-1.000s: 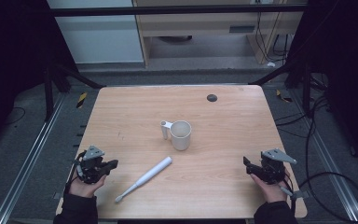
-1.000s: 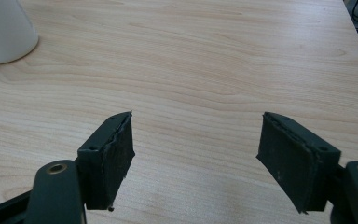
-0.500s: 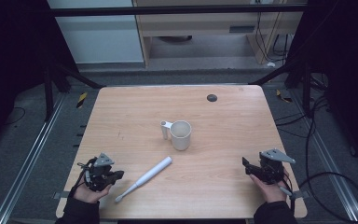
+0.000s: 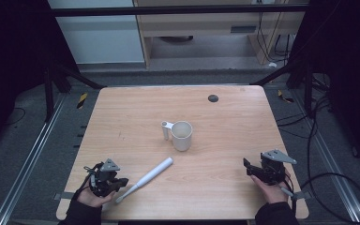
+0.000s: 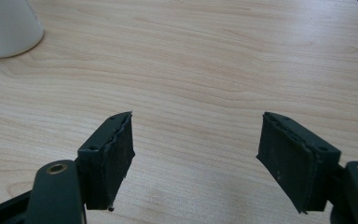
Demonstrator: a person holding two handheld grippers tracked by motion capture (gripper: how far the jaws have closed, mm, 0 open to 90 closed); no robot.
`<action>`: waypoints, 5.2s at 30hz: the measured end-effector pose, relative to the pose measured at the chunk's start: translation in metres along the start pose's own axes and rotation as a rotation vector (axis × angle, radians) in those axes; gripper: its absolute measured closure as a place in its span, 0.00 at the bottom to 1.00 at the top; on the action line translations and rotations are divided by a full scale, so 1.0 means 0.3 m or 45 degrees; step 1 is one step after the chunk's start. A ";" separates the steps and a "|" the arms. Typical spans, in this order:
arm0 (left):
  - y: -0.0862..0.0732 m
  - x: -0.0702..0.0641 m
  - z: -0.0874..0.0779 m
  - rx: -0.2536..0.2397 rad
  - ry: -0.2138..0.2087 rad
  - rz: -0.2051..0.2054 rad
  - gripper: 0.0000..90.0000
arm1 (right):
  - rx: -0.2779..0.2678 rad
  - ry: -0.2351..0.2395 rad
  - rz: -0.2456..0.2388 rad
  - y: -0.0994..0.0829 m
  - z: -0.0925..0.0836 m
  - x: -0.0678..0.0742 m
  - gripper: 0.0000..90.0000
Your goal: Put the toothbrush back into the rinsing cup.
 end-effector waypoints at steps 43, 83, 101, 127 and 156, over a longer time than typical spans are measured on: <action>-0.054 -0.121 0.024 0.075 -0.098 0.091 1.00 | 0.007 0.005 0.000 -0.002 0.001 0.003 0.30; -0.035 -0.234 0.082 0.085 -0.163 0.174 1.00 | 0.019 0.016 -0.002 -0.005 0.008 0.009 0.30; 0.064 -0.221 0.052 -0.033 -0.135 0.189 1.00 | 0.018 0.021 0.011 -0.006 0.010 0.008 0.30; 0.383 -0.084 0.225 -0.082 -0.029 0.195 1.00 | 0.022 0.041 -0.006 -0.005 0.022 0.020 0.31; 0.323 -0.024 0.226 -0.022 0.007 0.174 1.00 | 0.028 0.044 -0.015 -0.009 0.024 0.022 0.31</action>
Point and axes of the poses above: each handheld gripper's, and its own axes: z roughly forward along the jaws, y roughly out of its top, x roughly to its left, the point moved 10 cm from there along z, roughly forward along the jaws, and after that the axes turned 11 degrees about -z, right-handed, at the moved point
